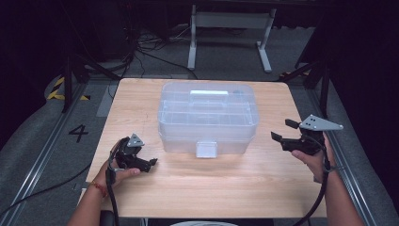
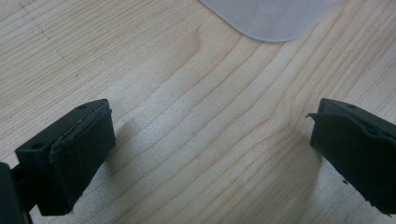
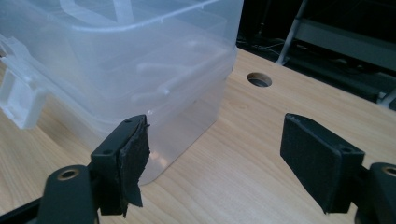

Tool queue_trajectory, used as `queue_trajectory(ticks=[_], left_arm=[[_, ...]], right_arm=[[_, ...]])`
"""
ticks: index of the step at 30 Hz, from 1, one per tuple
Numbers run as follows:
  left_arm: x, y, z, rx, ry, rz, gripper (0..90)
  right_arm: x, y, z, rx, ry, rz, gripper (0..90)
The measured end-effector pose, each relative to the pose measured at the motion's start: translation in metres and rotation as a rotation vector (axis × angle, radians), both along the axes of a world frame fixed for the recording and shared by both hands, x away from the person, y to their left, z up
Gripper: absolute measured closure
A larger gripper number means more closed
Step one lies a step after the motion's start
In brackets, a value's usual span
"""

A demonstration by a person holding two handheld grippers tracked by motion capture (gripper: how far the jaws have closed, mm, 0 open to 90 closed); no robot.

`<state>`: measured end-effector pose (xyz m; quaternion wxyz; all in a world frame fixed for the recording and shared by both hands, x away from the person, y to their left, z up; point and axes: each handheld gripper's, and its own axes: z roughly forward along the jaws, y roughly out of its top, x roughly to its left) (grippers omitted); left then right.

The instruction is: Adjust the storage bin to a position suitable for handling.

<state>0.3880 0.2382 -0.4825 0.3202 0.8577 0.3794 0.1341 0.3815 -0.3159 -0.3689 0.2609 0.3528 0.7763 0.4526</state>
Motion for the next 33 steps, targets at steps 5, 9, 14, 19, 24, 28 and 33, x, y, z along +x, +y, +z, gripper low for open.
queue_trajectory(ticks=[5, 9, 14, 19, 24, 28, 33], left_arm=[[0.0, 0.0, 0.0, 0.0, 0.0, 0.0, 0.5], [0.0, 0.0, 0.0, 0.0, 0.0, 0.0, 0.5], [0.0, 0.0, 0.0, 0.0, 0.0, 0.0, 0.5], [0.0, 0.0, 0.0, 0.001, 0.0, -0.002, 0.5], [0.0, 0.0, 0.0, 0.0, 0.0, -0.002, 0.5], [0.0, 0.0, 0.0, 0.001, 0.0, -0.003, 0.5], [0.0, 0.0, 0.0, 0.0, 0.0, -0.002, 0.5]], right_arm=[[0.007, 0.009, 0.019, -0.001, -0.021, 0.033, 24.5], [0.012, 0.019, 0.031, -0.02, -0.038, 0.05, 24.6], [0.018, 0.03, 0.04, -0.033, -0.053, 0.066, 24.9], [0.025, 0.042, 0.043, -0.045, -0.053, 0.09, 26.5], [0.034, 0.052, 0.048, -0.035, -0.056, 0.112, 30.8], [0.039, 0.059, 0.051, -0.038, -0.065, 0.116, 33.6], [0.046, 0.071, 0.056, -0.034, -0.066, 0.134, 35.5]])
